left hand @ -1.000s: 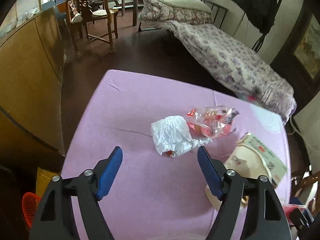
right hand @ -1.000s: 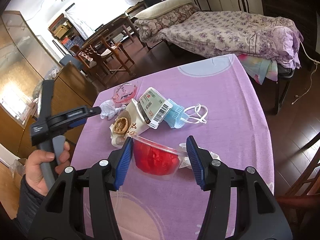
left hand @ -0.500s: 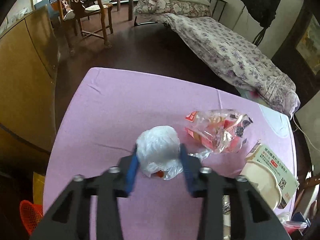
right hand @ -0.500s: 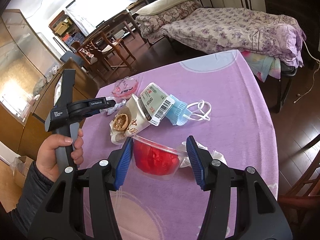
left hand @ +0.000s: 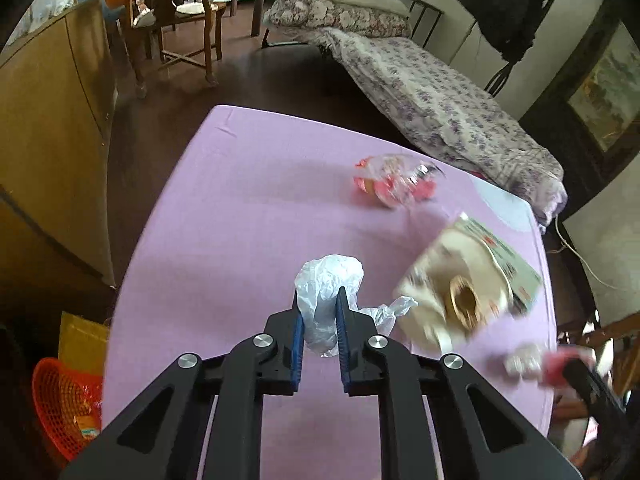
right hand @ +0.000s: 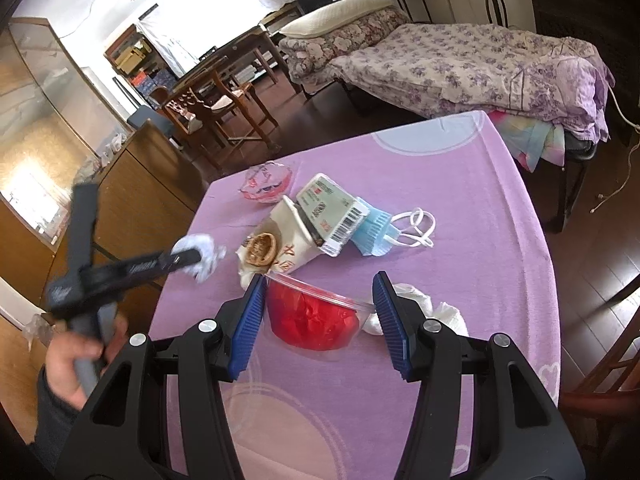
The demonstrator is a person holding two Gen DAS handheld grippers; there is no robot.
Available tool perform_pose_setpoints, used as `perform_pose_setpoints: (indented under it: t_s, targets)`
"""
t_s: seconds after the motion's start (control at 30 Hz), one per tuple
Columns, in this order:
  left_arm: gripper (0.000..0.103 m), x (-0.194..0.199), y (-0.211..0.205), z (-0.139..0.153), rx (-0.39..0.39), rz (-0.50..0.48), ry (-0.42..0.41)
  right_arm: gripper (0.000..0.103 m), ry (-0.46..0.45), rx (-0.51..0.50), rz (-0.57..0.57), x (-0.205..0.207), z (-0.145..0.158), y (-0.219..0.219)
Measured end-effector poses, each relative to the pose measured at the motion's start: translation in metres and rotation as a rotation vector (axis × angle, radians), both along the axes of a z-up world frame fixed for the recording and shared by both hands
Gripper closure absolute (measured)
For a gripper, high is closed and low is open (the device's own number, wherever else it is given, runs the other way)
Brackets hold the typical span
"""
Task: Collect trash
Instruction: 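Carry the bag and red cup to the red wastebasket and release them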
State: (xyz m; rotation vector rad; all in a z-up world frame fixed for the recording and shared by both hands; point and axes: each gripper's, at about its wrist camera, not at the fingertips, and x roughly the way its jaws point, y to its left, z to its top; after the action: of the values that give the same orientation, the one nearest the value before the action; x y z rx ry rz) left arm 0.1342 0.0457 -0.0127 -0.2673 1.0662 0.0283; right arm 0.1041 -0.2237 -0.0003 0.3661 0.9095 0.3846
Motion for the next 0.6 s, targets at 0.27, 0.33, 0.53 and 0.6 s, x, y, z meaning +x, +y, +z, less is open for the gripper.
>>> perform_pose_setpoints:
  t_s: [0.27,0.33,0.53,0.6]
  targets:
    - [0.088,-0.083,0.006,0.016,-0.019,0.033,-0.031,0.049,-0.031,-0.062,0.052,-0.026,0.008,0.037]
    - [0.088,-0.098,0.009,0.016,-0.008,0.035,-0.029,0.049,-0.038,-0.079,0.064,-0.034,0.009,0.045]
    - [0.088,-0.136,0.025,0.019,0.003,0.05,-0.04,0.049,-0.025,-0.104,0.101,-0.069,0.0,0.063]
    - [0.088,-0.146,0.028,0.02,0.003,0.055,-0.046,0.049,-0.016,-0.098,0.113,-0.08,-0.001,0.068]
